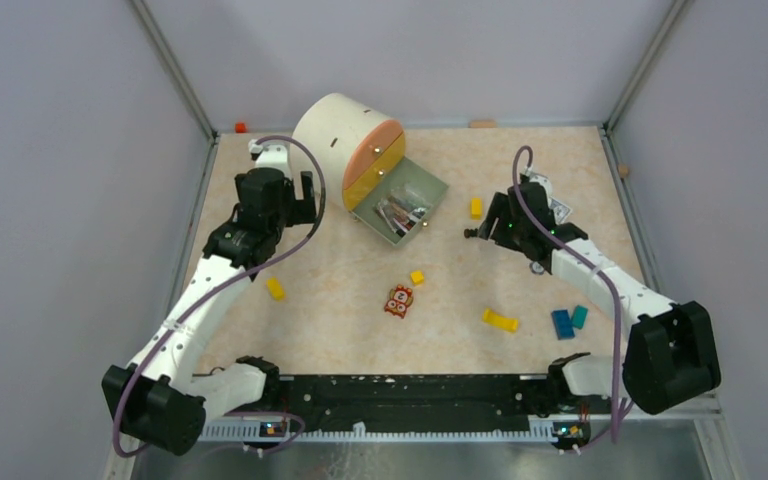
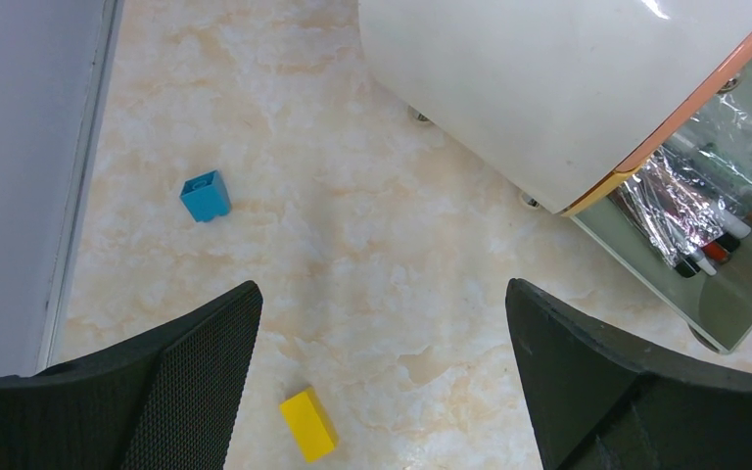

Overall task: Organize the makeup
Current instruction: Close the drawer in the storage box.

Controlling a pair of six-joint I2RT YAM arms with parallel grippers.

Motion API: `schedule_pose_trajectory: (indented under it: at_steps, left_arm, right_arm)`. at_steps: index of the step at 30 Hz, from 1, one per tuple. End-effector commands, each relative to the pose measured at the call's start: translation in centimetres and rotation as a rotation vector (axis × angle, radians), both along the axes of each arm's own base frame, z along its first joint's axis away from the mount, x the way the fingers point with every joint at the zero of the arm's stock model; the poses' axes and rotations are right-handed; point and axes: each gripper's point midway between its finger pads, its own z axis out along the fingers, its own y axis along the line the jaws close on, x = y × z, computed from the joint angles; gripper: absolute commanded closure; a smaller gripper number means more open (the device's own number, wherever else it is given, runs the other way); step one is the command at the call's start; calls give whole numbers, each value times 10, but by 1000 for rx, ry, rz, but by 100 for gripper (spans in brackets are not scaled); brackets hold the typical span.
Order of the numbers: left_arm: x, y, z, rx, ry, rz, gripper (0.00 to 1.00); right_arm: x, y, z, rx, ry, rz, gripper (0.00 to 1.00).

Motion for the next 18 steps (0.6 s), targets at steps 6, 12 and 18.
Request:
schedule_pose_trajectory:
  at_steps: [6,12,18]
  left_arm:
    - [-2,-21,-10,-191,18,8,1]
    - [4,-29,-17,-296,9,81,1]
    - [22,-26,-11,-327,-48,150,1]
  right_arm:
    - [6,20,3,39,-42,58,38]
    - [13,22,12,42,-86,65,38]
    - [25,27,16,53,-111,73,38]
